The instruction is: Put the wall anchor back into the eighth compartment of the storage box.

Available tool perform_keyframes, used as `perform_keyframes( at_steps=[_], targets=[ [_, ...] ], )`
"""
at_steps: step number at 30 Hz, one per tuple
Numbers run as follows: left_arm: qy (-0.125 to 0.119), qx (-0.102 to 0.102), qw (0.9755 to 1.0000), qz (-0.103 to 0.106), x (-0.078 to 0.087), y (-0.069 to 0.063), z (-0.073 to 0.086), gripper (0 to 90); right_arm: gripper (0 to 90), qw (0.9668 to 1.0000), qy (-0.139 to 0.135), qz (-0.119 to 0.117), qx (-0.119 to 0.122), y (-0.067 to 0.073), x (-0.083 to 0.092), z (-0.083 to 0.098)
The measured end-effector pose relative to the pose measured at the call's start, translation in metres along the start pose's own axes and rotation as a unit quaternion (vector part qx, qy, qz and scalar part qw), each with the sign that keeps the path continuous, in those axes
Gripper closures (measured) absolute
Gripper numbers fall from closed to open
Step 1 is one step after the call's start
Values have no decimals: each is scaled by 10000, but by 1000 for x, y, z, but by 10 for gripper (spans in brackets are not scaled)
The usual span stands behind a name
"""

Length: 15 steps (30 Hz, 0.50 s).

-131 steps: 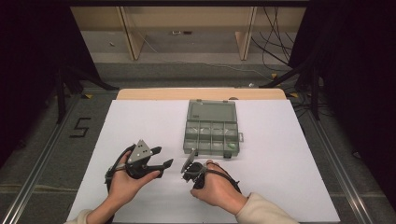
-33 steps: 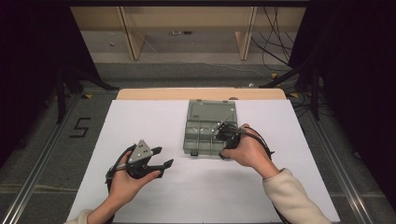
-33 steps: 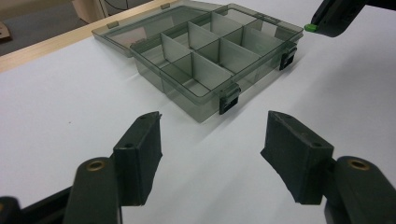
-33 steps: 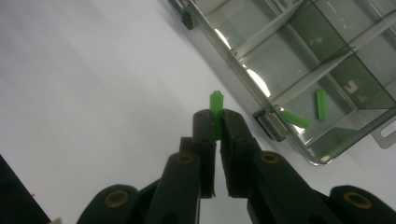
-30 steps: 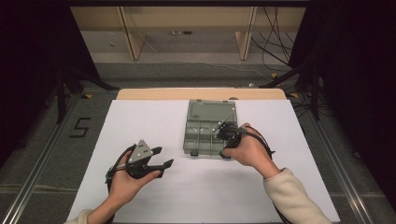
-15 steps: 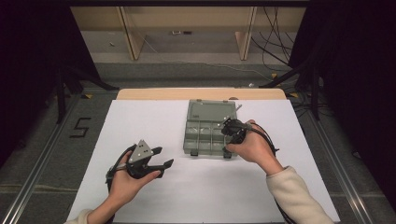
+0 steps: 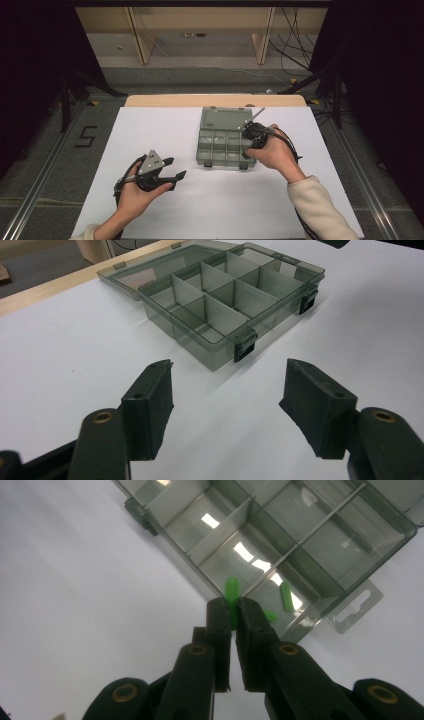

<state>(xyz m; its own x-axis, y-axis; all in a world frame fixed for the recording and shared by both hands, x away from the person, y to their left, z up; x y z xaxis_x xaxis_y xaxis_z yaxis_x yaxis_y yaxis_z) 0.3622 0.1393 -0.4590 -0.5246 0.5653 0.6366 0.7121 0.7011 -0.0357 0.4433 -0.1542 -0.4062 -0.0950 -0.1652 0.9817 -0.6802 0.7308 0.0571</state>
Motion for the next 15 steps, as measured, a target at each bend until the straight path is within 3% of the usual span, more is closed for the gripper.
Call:
perform_keyframes(
  at_steps=[2,5,9,10,15],
  targets=[
    [6,-88,10000,-21,0,1,0,365,853,10000,-22,15,-23,-3,0,0],
    [8,0,10000,0,0,0,0,365,853,9999,-97,35,-57,-6,0,-1],
    [14,-71,10000,-7,0,0,0,365,853,9999,-77,86,-78,-9,-2,-2],
    [8,1,10000,1,0,0,0,365,853,9999,-70,71,-73,-10,-2,-3],
    [9,-5,10000,-2,0,0,0,365,853,9998,-91,110,-125,-11,-3,-4]
  ],
)
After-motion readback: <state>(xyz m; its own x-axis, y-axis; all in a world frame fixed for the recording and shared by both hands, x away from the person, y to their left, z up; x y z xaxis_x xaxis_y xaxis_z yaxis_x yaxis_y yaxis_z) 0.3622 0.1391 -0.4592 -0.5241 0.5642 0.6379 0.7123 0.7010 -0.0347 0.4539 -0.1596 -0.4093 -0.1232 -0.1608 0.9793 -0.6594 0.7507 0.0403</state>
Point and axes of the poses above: each handheld gripper's, and its own axes: x roughly backward along the jaws, z roughly out of its underside, y roughly to its left, the point moved 3 cm from there along -x, roughly forward along the jaws, and after that the axes turned 10 degrees about y, right-handed, at the moved point
